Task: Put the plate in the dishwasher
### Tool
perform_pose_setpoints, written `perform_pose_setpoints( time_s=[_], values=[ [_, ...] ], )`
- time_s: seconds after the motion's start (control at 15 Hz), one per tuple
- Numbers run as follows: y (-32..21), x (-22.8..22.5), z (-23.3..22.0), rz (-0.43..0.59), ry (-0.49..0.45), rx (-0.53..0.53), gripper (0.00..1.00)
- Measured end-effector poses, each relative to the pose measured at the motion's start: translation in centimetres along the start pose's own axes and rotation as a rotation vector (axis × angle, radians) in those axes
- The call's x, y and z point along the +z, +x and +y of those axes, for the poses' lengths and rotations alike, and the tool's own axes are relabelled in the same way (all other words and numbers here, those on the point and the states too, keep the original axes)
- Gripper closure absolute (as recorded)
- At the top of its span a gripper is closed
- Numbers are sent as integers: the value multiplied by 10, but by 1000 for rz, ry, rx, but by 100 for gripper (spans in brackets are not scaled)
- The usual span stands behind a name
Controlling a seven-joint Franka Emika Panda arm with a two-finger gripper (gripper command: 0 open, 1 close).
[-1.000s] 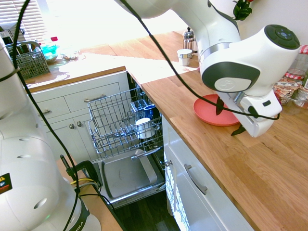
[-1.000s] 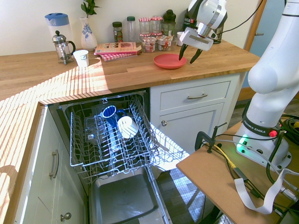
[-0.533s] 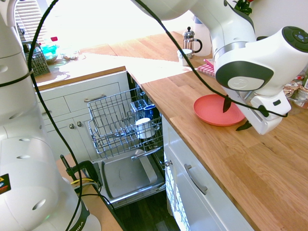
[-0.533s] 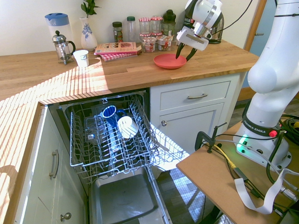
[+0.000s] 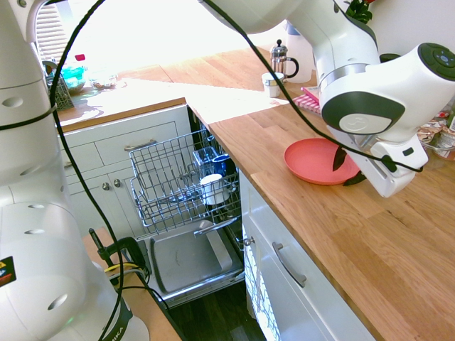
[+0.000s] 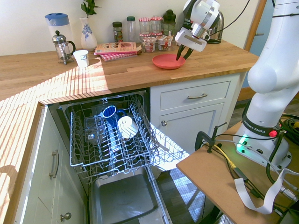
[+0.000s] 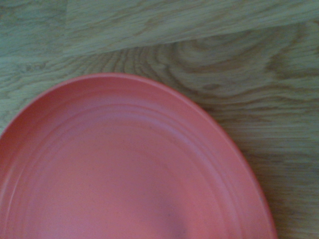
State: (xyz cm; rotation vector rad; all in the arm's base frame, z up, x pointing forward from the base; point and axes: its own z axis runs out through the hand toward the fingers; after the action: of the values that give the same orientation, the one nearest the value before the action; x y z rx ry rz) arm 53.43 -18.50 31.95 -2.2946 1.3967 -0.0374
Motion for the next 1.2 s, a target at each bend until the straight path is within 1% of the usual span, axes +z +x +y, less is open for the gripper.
perform_pose_setpoints(
  time_s=[0.33, 0.53, 0.67, 0.8, 0.87, 1.0, 1.13, 1.2],
  values=[
    [5, 0, 8, -15, -1, 6, 100],
    [5, -5, 0, -17, 10, -6, 100],
    [1, -12, -17, -10, 16, -40, 100],
    [-23, -28, -54, 26, -11, -110, 100],
    [-46, -39, -82, 53, -27, -154, 100],
    [-122, -66, -151, 135, -70, -272, 100],
    [-224, -85, -215, 214, -131, -390, 100],
    [-275, -90, -241, 253, -168, -439, 100]
  ],
)
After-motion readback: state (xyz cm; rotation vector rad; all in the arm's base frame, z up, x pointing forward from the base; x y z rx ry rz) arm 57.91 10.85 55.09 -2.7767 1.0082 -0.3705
